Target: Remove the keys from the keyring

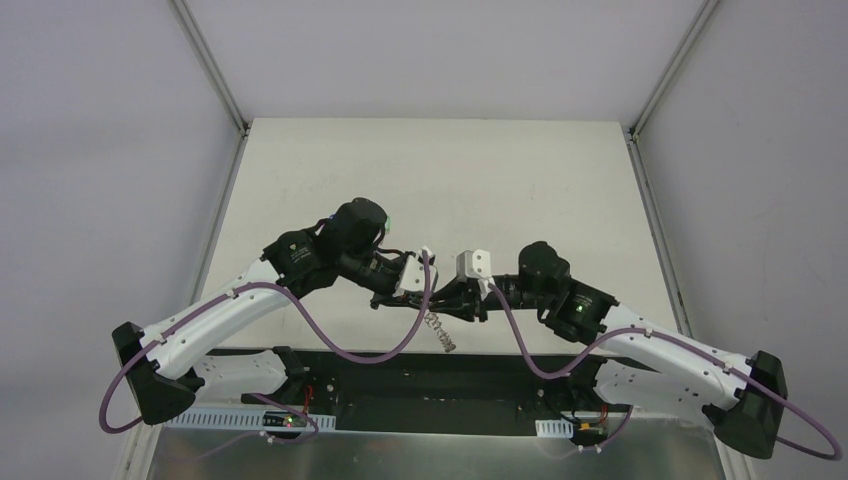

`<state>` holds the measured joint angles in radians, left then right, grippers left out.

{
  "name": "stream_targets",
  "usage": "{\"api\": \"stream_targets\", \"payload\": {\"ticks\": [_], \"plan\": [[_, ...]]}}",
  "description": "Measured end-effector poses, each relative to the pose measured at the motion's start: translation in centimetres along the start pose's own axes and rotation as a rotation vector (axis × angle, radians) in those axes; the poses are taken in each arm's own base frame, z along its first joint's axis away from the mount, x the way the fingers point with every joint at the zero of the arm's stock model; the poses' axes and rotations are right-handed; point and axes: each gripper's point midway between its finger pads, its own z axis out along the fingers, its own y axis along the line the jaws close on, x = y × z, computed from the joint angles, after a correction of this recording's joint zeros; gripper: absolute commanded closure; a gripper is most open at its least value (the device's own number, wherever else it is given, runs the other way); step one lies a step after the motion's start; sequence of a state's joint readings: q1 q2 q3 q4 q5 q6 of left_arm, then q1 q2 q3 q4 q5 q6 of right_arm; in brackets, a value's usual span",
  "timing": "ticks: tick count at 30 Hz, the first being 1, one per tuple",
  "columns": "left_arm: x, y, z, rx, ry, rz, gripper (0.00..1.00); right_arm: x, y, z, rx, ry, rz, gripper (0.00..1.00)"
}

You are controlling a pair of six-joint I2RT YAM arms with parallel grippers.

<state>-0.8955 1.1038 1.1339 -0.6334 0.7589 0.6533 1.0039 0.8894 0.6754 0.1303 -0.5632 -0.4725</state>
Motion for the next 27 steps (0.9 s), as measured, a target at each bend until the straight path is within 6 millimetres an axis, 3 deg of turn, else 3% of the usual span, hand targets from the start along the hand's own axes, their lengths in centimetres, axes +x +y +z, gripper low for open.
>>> {"api": "stream_targets", "payload": {"ticks": [4,9,19,27], "plan": [[0.0,0.0,0.0,0.001,0.001,0.002,1.0,0.0,0.0,0.2,-0.006,0.002,0.005,0.82],[0.1,-0.1,0.0,0.003,0.005,0.0,1.0,0.1,0.1,0.3,-0.015,0.004,0.018,1.0],[-0.2,0.1,-0.1,-0.009,-0.008,0.025,1.0,-0.6,-0.6,-0.5,0.068,-0.016,0.079,1.0],[-0.4,0.6,-0.2,-0.029,-0.013,0.041,1.0,-0.9,-1.6,-1.3,0.208,-0.205,0.21,1.0]]}}
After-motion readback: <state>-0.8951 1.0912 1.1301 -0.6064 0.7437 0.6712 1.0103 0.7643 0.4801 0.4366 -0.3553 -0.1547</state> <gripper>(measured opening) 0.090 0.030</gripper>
